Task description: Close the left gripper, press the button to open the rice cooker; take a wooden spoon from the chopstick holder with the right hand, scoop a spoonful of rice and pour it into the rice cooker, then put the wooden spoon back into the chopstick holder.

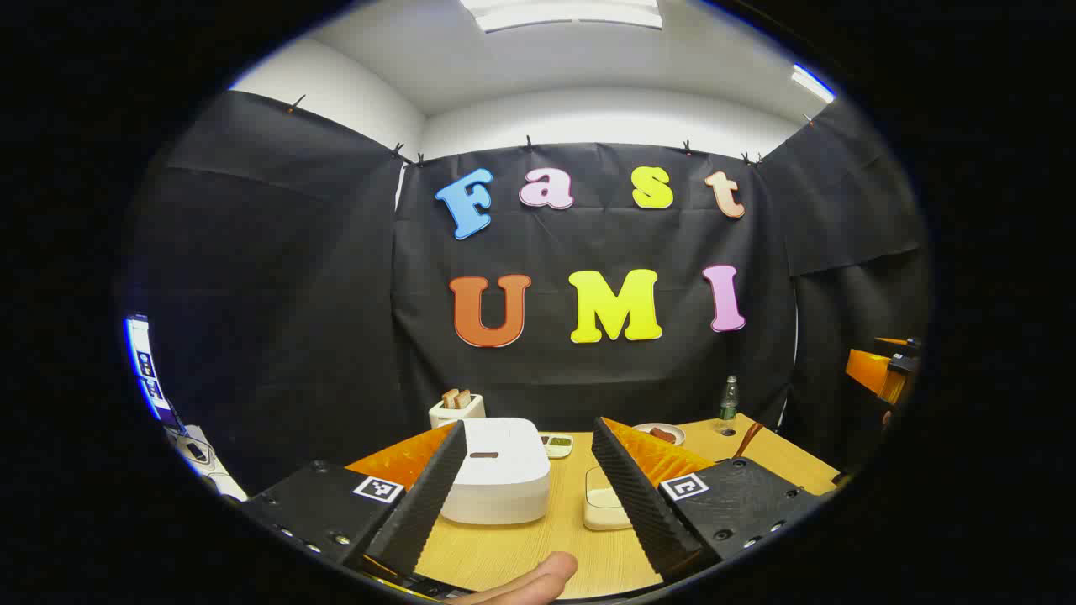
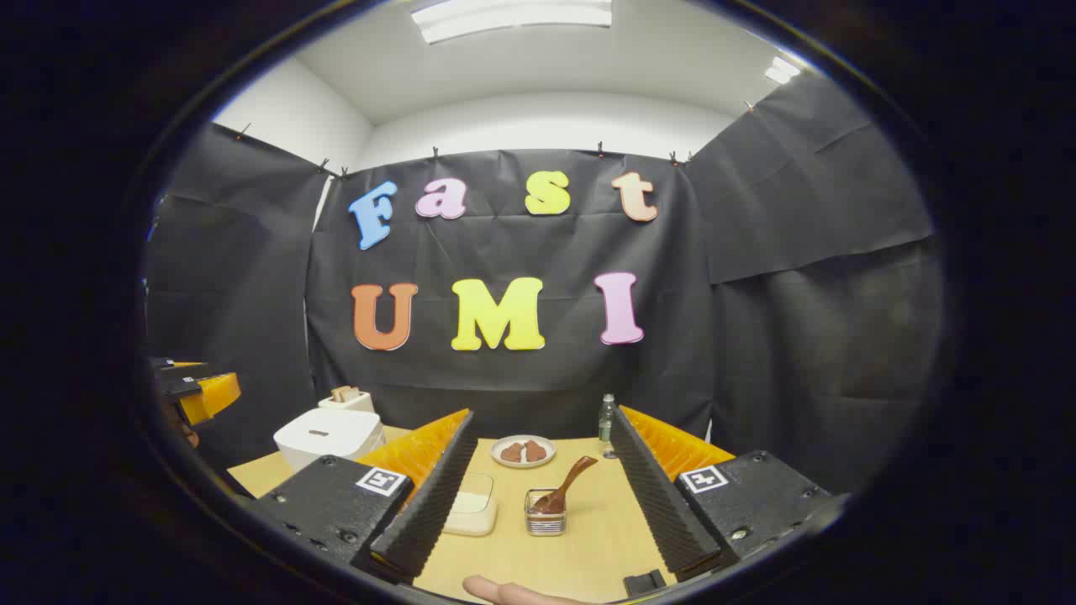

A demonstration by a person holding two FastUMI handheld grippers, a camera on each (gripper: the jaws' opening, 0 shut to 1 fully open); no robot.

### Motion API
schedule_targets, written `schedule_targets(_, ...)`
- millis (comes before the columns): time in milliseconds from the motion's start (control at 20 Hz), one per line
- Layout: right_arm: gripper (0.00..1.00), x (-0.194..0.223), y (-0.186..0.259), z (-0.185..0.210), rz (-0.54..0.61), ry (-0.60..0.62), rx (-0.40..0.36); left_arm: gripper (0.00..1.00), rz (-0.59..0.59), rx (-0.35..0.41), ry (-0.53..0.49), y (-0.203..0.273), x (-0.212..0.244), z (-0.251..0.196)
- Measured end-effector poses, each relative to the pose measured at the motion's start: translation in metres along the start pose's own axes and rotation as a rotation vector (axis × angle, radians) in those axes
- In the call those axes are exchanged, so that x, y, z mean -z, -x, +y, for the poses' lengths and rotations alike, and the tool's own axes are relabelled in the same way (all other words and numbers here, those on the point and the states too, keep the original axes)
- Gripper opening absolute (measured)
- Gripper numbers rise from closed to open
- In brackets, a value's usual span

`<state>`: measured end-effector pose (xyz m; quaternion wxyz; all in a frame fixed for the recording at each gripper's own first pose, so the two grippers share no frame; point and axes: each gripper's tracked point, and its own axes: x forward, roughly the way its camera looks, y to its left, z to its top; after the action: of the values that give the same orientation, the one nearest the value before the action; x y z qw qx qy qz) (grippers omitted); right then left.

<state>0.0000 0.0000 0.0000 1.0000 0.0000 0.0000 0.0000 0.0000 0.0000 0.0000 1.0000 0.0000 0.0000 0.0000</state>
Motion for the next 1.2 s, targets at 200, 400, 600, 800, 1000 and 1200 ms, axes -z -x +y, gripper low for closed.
schedule_targets(200,1.0,0.003,-0.001,-0.001,0.006,0.003,0.003,0.96,-0.015,0.01,-0.001,0.003,-0.001,-0.002)
schedule_targets(400,1.0,0.005,-0.002,0.002,0.018,0.0,-0.002,0.96,-0.023,0.021,0.005,0.004,-0.001,-0.003)
schedule_targets(600,1.0,0.008,-0.003,0.004,0.021,0.005,-0.006,0.96,-0.031,0.043,0.023,0.003,-0.002,-0.002)
schedule_targets(800,1.0,0.014,-0.005,0.008,0.023,0.011,-0.014,0.95,-0.039,0.031,0.027,-0.005,-0.001,0.011)
schedule_targets(1000,0.99,0.021,-0.011,0.016,0.035,0.012,-0.027,0.95,0.003,0.025,0.015,-0.017,0.011,0.021)
schedule_targets(1200,1.0,0.025,-0.016,0.021,0.027,0.007,-0.035,0.95,0.028,-0.005,-0.006,-0.031,0.018,0.033)
